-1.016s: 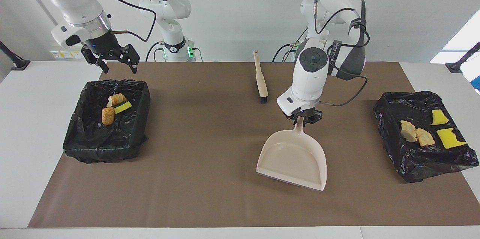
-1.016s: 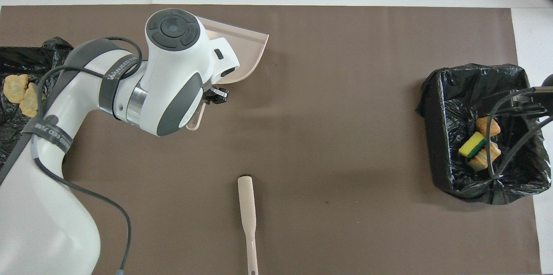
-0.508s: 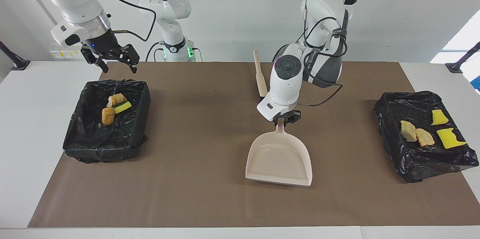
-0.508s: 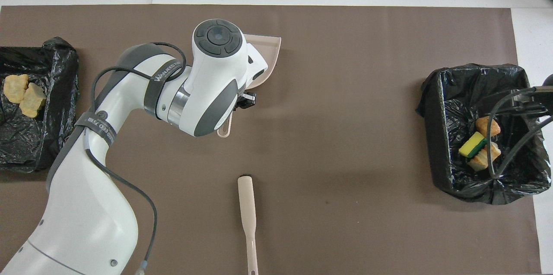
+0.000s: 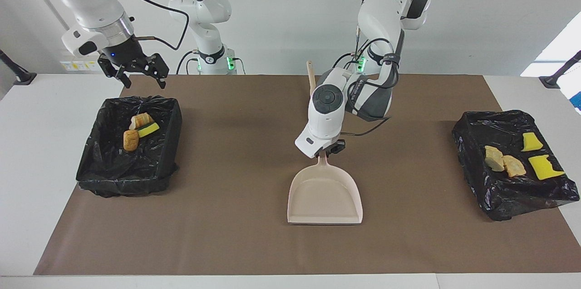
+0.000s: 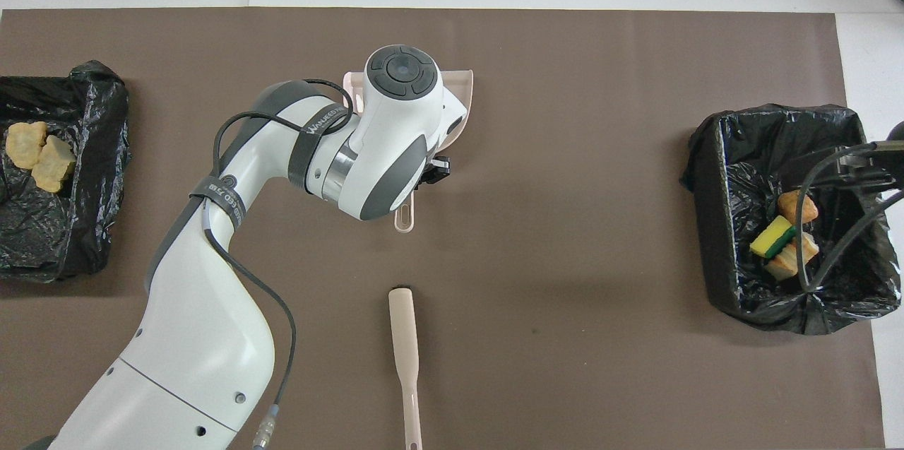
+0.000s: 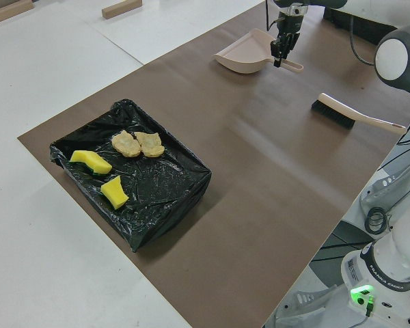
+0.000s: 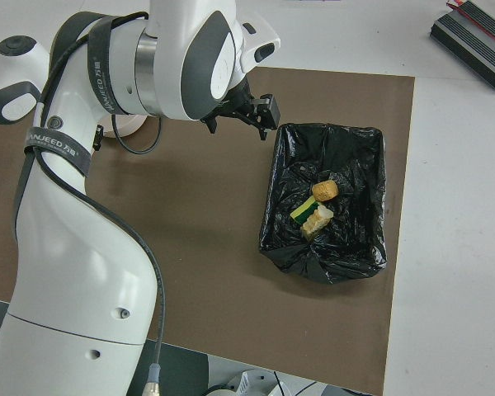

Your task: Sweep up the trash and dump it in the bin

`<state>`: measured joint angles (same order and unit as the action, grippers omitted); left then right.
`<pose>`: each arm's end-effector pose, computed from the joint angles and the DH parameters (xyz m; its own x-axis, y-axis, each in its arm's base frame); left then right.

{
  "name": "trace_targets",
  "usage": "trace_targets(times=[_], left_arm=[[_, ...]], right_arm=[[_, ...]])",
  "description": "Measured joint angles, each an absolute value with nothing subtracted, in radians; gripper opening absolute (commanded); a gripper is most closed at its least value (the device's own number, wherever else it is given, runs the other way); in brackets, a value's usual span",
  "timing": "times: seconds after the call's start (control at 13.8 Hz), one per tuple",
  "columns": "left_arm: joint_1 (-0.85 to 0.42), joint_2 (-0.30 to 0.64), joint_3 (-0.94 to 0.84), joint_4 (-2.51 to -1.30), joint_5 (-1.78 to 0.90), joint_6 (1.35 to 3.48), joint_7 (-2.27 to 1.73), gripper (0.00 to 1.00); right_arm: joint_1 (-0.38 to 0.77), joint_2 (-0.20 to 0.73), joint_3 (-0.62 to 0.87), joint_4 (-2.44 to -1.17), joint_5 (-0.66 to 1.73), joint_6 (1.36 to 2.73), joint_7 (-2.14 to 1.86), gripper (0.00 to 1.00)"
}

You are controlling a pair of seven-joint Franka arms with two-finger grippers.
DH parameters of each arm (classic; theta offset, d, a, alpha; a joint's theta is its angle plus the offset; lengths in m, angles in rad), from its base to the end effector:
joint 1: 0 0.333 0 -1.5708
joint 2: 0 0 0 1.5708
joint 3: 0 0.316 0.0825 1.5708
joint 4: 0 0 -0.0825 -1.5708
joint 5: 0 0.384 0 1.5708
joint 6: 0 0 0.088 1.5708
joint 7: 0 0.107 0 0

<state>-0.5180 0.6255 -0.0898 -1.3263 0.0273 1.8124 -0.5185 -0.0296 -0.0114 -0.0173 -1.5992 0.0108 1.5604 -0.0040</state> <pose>0.5927 -0.3933 0.3577 0.9880 -0.0806 -0.1321 -0.0871 -0.9952 -0.0441 0.5487 -0.0246 0.6165 0.9987 -0.0428 -0.0274 -0.0431 -0.9990 -0.0111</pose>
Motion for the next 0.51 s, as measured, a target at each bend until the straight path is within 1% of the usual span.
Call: trace_targets(times=[0.15,0.22,0.29,0.36,0.44,0.51], left_arm=[[-0.518,0.630,-0.089,-1.326,0.016,1.828,-0.521,0.00],[-0.518,0.632,-0.086,-1.326,0.015,1.830,-0.523,0.02],[-0.518,0.633,-0.082,-1.326,0.015,1.832,-0.525,0.35],[-0.517,0.633,-0.077,-1.326,0.015,1.837,-0.526,0.76],[-0.516,0.633,-0.073,-1.326,0.015,1.853,-0.526,0.91],[-0.514,0.633,-0.070,-1.326,0.015,1.865,-0.526,1.00]], right_arm=[[-0.030,-0.011,-0.017,-1.599,0.011,1.560,-0.004,1.00],[-0.030,-0.011,-0.017,-1.599,0.011,1.560,-0.004,1.00],[-0.030,-0.011,-0.017,-1.599,0.011,1.560,-0.004,1.00],[-0.030,-0.011,-0.017,-1.599,0.011,1.560,-0.004,1.00],[-0.030,-0.011,-0.017,-1.599,0.011,1.560,-0.004,1.00],[-0.030,-0.011,-0.017,-1.599,0.011,1.560,-0.004,1.00]])
